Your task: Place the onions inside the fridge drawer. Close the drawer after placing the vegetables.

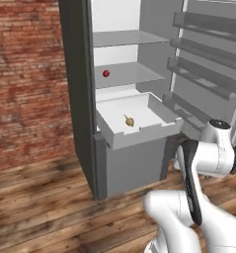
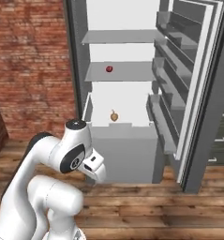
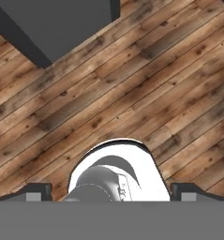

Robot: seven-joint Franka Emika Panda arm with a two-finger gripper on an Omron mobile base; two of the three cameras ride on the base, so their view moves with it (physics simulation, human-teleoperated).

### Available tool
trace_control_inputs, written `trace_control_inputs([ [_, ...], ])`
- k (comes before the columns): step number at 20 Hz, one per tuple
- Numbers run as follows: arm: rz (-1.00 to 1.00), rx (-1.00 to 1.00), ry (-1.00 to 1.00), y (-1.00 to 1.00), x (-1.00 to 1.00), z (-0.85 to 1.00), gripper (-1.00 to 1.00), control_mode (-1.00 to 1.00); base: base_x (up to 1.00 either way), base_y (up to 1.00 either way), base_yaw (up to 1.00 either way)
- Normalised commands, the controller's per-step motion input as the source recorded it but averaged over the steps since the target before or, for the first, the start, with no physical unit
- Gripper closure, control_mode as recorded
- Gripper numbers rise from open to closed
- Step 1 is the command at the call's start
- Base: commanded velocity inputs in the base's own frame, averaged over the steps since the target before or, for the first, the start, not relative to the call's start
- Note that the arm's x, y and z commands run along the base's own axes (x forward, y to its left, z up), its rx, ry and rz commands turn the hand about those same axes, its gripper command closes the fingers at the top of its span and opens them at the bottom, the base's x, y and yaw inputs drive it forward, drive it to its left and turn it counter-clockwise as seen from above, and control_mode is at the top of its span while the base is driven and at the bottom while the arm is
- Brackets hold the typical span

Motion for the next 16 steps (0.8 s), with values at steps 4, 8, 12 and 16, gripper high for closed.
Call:
trace_control_inputs([
  [4,0.00,0.00,0.00,0.00,0.00,0.00,-1.00,1.00,-1.00,-0.71,-0.32],
  [8,0.00,0.00,0.00,0.00,0.00,0.00,-1.00,1.00,-0.45,-0.97,-0.15],
  [12,0.00,0.00,0.00,0.00,0.00,0.00,-1.00,1.00,0.26,-1.00,-0.01],
  [16,0.00,0.00,0.00,0.00,0.00,0.00,-1.00,1.00,0.62,-1.00,0.00],
])
